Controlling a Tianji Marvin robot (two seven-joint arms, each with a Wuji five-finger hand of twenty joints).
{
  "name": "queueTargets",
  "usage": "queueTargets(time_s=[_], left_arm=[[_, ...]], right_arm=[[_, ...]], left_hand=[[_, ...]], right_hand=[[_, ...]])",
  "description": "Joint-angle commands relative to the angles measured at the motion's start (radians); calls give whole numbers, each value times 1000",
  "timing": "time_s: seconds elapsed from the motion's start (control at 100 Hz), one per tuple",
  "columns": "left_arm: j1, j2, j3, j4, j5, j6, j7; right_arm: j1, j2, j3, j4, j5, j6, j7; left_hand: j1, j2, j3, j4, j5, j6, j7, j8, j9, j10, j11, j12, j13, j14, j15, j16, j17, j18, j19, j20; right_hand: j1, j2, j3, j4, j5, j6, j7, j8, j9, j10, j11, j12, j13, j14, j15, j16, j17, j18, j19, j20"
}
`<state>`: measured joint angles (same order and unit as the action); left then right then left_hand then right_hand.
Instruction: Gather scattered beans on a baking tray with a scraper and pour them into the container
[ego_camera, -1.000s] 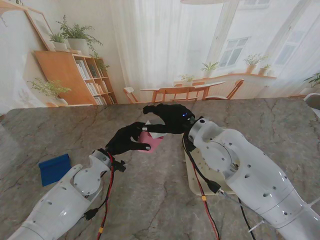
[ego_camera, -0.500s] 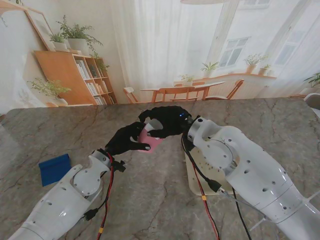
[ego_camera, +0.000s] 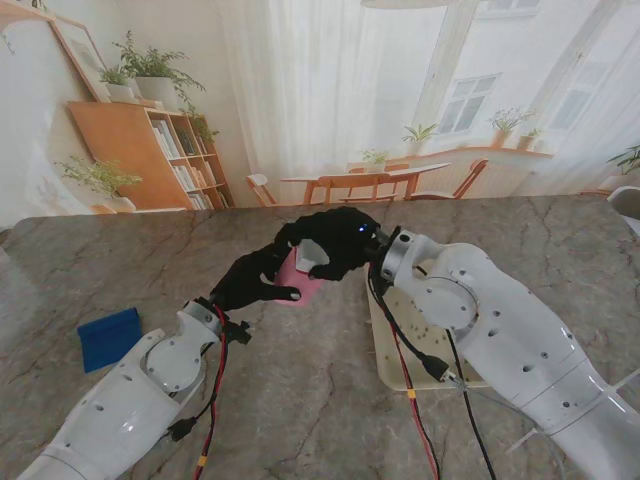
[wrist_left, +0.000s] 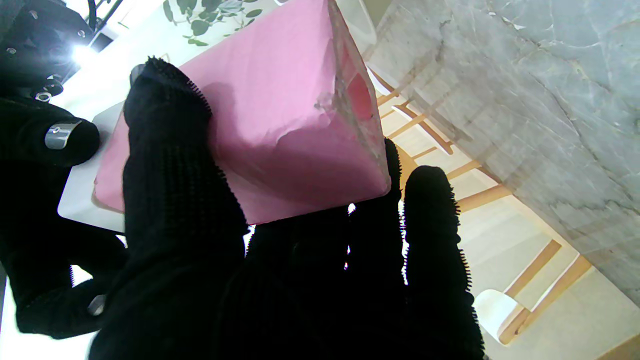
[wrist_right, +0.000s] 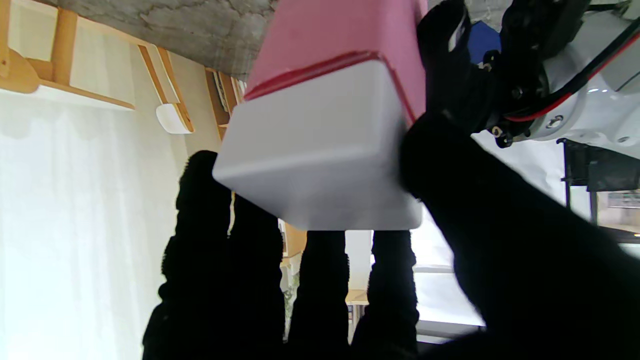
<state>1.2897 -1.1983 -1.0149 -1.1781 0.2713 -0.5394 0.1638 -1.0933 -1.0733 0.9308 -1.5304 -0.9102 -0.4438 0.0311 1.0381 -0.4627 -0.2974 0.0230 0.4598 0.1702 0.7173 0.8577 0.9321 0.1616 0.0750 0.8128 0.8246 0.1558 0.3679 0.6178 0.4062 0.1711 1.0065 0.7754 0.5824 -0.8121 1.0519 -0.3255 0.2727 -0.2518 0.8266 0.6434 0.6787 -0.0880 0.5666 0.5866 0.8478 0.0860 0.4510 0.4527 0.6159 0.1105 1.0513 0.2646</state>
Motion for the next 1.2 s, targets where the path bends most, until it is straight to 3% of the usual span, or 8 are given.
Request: queueTargets(time_s=[0.0,0.09,0.4,0.55,0.72,0.84,0.98,1.19], left_arm=[[4,-2,-1,-5,-3,3,3],[5,-1,-2,-6,-3,3,3],[6,-1,-4,-8,-2,9,1],[6,0,-4,-9,-3,10,0],[7,0,-6,-11,0,12,0],[6,0,-6,-10,1,10,1],[6,0,-5,-8,2,8,3],[6,0,-4,-7,3,3,4]], right_arm=[[11,4,2,9,-10,-23,-1],[17,9,5,12,-51,-60,-20],[11,16,19,3,-108,-114,-52],[-3,13,37,-5,-87,-120,-52],[-43,7,51,-50,-66,13,-39],[-72,8,45,-111,-57,188,45],[-74,12,19,-159,-81,334,140],[-49,10,-25,-171,-20,438,216]], left_hand=[[245,216,281,-75,75,-171,142,77,120,-166,135,81,51,-61,67,20,-9,-18,6,10],[245,216,282,-75,76,-170,142,78,120,-166,135,81,50,-60,67,19,-9,-19,6,10],[245,217,282,-75,76,-171,142,78,120,-167,135,82,51,-61,67,19,-8,-21,5,9],[245,217,281,-75,75,-169,142,78,120,-166,135,82,50,-60,67,19,-9,-21,5,9],[245,216,281,-75,75,-169,142,78,120,-166,136,82,50,-59,68,20,-9,-20,6,10],[245,217,282,-75,75,-168,141,78,119,-165,136,82,50,-58,68,20,-10,-19,6,10],[245,216,281,-75,75,-169,142,78,120,-165,136,82,49,-59,69,20,-11,-19,6,10],[246,215,282,-75,76,-169,141,78,120,-165,137,82,49,-58,69,20,-10,-20,6,10]], right_hand=[[204,37,259,65,-54,-29,-5,-44,20,-33,65,-45,66,-261,7,-25,-23,-114,14,-23],[124,75,287,190,-88,-22,-56,-77,-24,-45,-7,-95,12,-240,-52,-103,-129,-68,-23,-32],[-246,97,238,186,-114,120,-385,-89,-214,92,-154,-192,-245,-78,-94,-167,-385,61,-40,20],[-472,310,-23,183,-123,252,-569,-2,-339,224,-213,-202,-439,69,-84,-160,-559,118,-53,16],[-443,646,-448,239,-72,325,-654,53,-325,312,-284,-158,-427,123,-57,-80,-632,172,-52,0],[-368,800,-716,276,-82,371,-651,99,-281,366,-331,-62,-376,121,114,90,-565,211,-55,217],[-370,859,-772,285,-79,414,-667,102,-239,404,-369,-15,-324,132,296,185,-390,220,59,452],[-395,893,-793,287,-76,407,-663,109,-216,404,-380,17,-187,114,417,252,-169,167,325,608]])
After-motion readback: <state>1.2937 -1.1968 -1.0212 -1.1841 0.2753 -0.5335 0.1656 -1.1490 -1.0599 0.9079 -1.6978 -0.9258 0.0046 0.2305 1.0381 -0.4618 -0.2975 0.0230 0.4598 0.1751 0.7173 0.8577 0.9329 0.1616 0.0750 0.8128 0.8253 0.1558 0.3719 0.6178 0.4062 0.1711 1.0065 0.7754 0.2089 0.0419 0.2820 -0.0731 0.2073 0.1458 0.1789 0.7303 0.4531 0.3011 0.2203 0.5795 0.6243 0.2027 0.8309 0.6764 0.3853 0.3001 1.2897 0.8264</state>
